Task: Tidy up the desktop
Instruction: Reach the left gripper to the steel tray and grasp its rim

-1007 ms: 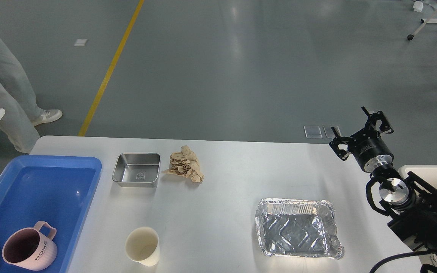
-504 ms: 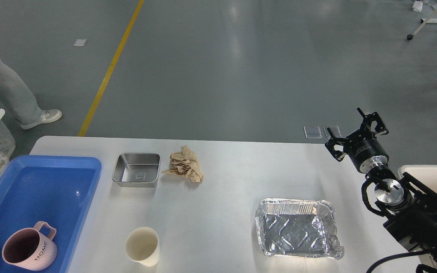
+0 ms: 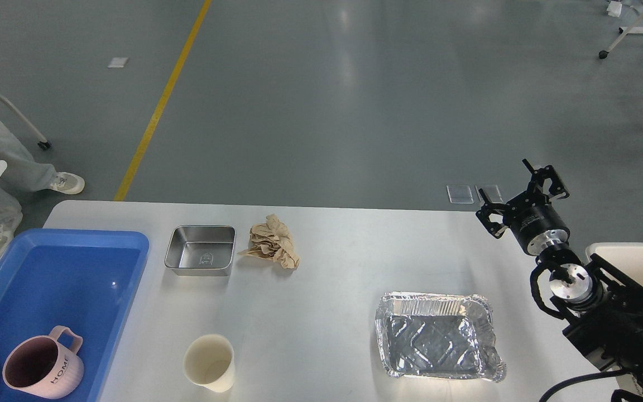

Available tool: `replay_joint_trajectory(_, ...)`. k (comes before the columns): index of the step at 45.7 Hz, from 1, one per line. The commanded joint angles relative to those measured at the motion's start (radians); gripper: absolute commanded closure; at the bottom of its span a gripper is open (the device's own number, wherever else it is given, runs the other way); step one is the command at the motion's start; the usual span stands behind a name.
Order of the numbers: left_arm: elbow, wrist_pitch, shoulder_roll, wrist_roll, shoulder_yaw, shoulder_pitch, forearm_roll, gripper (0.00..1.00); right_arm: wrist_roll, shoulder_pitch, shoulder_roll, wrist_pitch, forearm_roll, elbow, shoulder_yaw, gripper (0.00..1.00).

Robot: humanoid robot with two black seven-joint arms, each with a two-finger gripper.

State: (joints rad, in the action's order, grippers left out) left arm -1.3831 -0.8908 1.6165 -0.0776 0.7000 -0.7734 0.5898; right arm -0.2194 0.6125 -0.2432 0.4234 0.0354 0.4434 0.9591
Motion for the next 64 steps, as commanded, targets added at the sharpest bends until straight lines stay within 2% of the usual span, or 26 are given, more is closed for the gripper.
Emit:
replay_joint_trajectory(1, 0.003, 0.111, -0.104, -0.002, -0.062, 0.0, 0.079, 0.12, 0.0, 0.001, -0.001, 0.0, -0.014, 0.0, -0.008, 0.0)
replay_joint_trajectory(15, 0.027, 0.446, -0.401, -0.002, -0.246, 0.003, 0.286, 0.14, 0.0, -0.007, 0.001, -0.002, -0.014, -0.002, -0.008, 0.0)
replay_joint_trajectory(26, 0.144, 0.562, -0.613, -0.034, -0.356, 0.0, 0.389, 0.17, 0.0, -0.017, -0.007, -0.002, -0.014, -0.003, -0.008, 0.0)
replay_joint_trajectory(37, 0.297, 0.685, -0.822, -0.08, -0.402, 0.003, 0.449, 0.2, 0.0, -0.034, -0.011, -0.002, -0.014, -0.005, -0.01, 0.0)
replay_joint_trajectory(44, 0.435, 0.746, -0.97, -0.097, -0.441, -0.01, 0.493, 0.23, 0.0, -0.046, -0.022, -0.002, -0.014, -0.005, -0.008, 0.0)
replay_joint_trajectory(52, 0.515, 0.754, -1.049, -0.097, -0.459, -0.018, 0.516, 0.25, 0.0, -0.048, -0.031, -0.002, -0.015, -0.005, -0.01, 0.0)
replay_joint_trajectory(60, 0.576, 0.754, -1.123, -0.1, -0.461, -0.021, 0.516, 0.36, 0.0, -0.048, -0.031, -0.002, -0.015, -0.005, -0.01, 0.0)
replay_joint_trajectory(64, 0.59, 0.751, -1.139, -0.122, -0.462, -0.021, 0.516, 0.44, 0.0, -0.048, -0.031, -0.002, -0.015, -0.005, -0.01, 0.0)
